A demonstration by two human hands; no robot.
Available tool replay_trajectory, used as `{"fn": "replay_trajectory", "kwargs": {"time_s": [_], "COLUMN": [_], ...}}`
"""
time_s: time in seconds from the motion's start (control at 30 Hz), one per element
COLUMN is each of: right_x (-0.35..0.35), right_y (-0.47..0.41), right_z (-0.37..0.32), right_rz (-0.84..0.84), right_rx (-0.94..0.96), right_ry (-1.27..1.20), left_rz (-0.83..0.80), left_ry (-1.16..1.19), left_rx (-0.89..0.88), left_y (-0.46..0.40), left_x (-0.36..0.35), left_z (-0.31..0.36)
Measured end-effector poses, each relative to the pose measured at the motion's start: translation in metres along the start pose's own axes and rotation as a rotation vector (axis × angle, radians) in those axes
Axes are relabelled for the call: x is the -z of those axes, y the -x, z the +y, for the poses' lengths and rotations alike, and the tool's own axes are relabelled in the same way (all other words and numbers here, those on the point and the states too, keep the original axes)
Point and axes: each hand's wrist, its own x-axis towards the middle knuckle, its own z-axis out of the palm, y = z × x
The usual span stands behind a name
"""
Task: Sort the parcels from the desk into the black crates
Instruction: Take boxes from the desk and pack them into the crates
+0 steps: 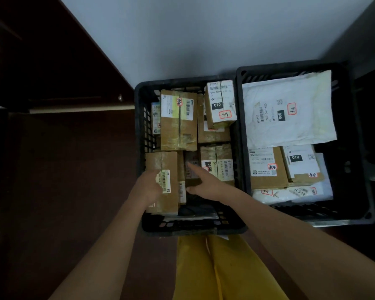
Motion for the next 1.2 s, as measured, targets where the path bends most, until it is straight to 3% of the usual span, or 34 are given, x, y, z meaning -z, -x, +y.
{"fn": "replay_trajectory", "kwargs": {"time_s": [0.17,0.3,0.53,0.73,1.2], "right_x": [0.009,0.013,0.013,0.017,0.085], "right_y": [0.026,0.054,0.122,0.184,0.359], "right_z": [-0.012,-0.021,-0.033,-0.030,0.061], "right_rz": [0.146,0.289,0.489,0.705,1.048], "right_rx": [0.045,0.019,-0.007,-0.040,-0.172], "right_ry": [0.171,0.345,0.202,0.162,0.018], "left_rz": [0.067,0.024,0.036,0.054,0.062], "left_ry": [-0.091,-0.225,-0.274,-0.453,-0.770], "left_rx": [-0.155,-0.289,-0.495,-0.605,-0.954], "left_y": [0.015,0.026,0.055,0.095,0.205], "left_x": [0.024,0.032,0.047,0.043,-0.059], "left_z": [0.026,0.049,0.094,0.149,0.320]}}
